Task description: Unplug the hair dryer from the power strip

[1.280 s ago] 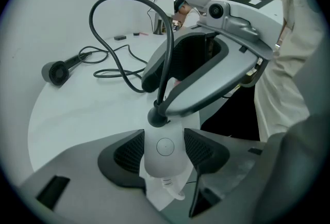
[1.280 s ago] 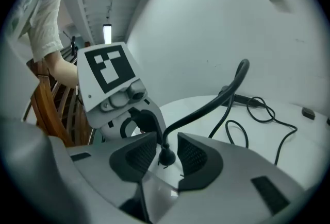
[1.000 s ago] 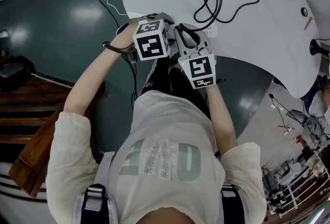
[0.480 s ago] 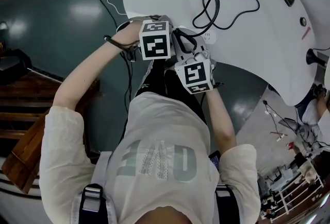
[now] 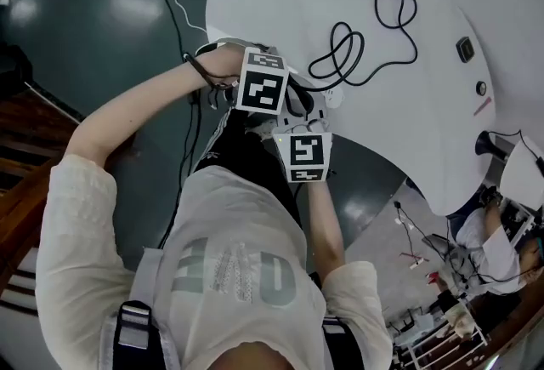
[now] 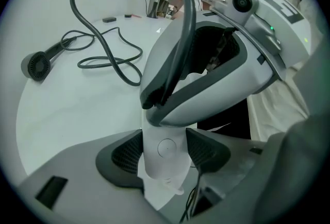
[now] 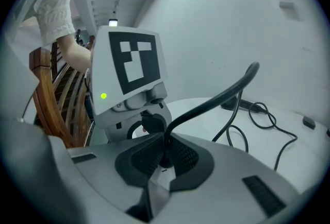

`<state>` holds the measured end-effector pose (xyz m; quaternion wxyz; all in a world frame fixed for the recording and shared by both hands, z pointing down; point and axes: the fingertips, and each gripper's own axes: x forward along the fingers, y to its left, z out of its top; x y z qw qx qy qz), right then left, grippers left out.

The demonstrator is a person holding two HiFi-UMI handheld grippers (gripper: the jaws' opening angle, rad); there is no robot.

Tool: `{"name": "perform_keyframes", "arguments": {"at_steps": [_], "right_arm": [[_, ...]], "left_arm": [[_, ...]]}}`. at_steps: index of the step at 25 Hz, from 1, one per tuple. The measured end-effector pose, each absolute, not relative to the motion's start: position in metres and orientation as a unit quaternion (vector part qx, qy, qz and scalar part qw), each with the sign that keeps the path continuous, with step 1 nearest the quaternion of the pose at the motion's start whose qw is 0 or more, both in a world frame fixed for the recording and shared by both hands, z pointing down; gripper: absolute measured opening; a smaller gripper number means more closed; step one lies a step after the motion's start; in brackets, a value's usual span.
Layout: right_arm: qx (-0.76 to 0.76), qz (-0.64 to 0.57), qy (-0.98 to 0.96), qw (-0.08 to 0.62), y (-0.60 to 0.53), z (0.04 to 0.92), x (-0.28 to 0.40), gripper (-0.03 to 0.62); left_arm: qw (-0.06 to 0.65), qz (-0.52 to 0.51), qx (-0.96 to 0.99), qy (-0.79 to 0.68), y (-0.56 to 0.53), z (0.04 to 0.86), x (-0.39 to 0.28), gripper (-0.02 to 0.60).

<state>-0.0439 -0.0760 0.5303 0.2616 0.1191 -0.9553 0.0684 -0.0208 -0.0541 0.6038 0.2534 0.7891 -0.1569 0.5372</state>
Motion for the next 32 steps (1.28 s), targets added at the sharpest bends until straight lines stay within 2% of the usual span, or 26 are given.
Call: {"name": "perform_keyframes", "arguments": {"at_steps": [8,9,11,13,17,32], "right_arm": [[0.128,0.145,-0.951,0.241,-0.083,0.529,-0.047,0.038],[0.135,0.149,-0.957,0.209,-0.088,0.512,-0.047,0.038],[0.177,0.133,-0.971,0.092,-0.126,0.433,-0.048,0.038],[0.196,0.06,-0.978,0.036,-0.165,0.367,-0.055,0.038],[0.165,0.027,-0.985,0.043,-0.167,0.351,-0.041,0.038],[0.165,0.059,-0.984,0.021,-0.149,0.34,-0.03,0.04]], "left_arm": [[0.245,0.525,0.796,-0.174,-0.057,0.605,-0.024,0.261],[0.238,0.525,0.799,-0.173,-0.056,0.604,-0.022,0.261],[0.214,0.533,0.802,-0.162,-0.053,0.604,-0.022,0.261],[0.208,0.537,0.801,-0.161,-0.051,0.605,-0.029,0.261],[0.215,0.542,0.796,-0.167,-0.05,0.608,-0.028,0.261],[0.206,0.558,0.784,-0.178,-0.055,0.611,-0.026,0.261]]}}
